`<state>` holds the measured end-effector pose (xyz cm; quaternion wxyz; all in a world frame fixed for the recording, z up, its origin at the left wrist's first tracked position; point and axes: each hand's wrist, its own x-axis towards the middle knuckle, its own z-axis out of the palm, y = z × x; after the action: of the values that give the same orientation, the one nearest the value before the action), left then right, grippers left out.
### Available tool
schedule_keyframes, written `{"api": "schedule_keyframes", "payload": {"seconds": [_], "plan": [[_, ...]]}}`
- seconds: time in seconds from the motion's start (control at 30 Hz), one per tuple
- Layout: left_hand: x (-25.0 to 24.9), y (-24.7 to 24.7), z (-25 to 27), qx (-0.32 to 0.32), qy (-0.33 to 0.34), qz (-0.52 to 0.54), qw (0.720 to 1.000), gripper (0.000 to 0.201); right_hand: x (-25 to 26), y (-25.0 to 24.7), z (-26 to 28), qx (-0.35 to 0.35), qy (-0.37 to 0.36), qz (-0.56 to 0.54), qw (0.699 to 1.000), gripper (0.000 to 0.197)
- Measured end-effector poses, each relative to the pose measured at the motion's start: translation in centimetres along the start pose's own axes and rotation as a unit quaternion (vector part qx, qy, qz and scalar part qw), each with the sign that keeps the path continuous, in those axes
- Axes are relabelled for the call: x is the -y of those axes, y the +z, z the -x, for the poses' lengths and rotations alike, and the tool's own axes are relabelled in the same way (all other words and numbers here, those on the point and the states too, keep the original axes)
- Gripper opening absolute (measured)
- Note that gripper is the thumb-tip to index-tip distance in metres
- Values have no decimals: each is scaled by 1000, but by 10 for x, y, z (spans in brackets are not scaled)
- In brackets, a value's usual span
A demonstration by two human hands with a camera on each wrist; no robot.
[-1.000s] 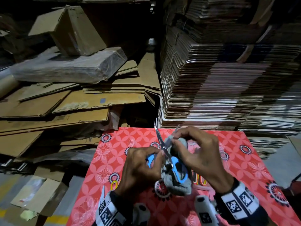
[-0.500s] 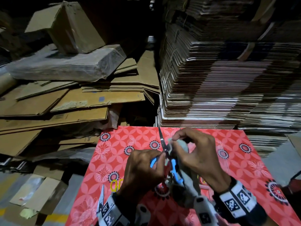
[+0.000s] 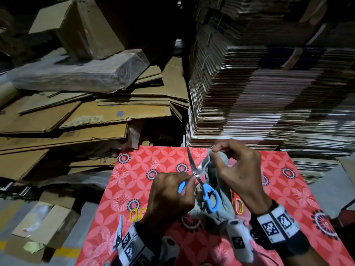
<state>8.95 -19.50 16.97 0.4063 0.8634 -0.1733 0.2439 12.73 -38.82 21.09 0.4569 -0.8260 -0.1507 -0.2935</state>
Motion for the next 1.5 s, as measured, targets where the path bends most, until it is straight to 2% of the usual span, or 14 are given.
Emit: {"api": "schedule_keyframes", "payload": {"seconds": [0.13,0.2,0.3,0.37,0.53,0.63,0.83,1.0,1.2,1.37,1.5], "plan": [[2,-2,2,7,-20,7,1000,28,14,10,29,60,-32,-14,998,21],[-1,-2,4,10,-24,17,1000,32,11,6,26,75,-30,-26,996,23],[-3,0,4,20,-31,26,999,39,0,-4,3,29,1,-23,999,22],[-3,0,5,16,-42,39,998,35,-5,-8,-9,5,30,-20,999,20],[-3,-3,9,-1,-69,79,995,36,-11,-18,-14,35,93,-167,981,18],[-4,-4,6,-13,-84,103,991,37,-14,-20,-11,35,97,-191,976,12],[-4,-9,0,-20,-110,134,985,32,-23,-19,5,102,148,-193,964,7],[3,-6,-7,-27,-140,133,981,28,-16,-16,15,185,156,-189,952,22],[9,0,-13,-55,-133,99,985,15,-10,-17,17,224,153,-181,945,13],[11,2,-13,-75,-61,4,995,36,-7,-14,18,222,170,-190,941,15],[10,1,-15,-68,-20,-63,995,32,3,-12,18,216,183,-193,940,17]]}}
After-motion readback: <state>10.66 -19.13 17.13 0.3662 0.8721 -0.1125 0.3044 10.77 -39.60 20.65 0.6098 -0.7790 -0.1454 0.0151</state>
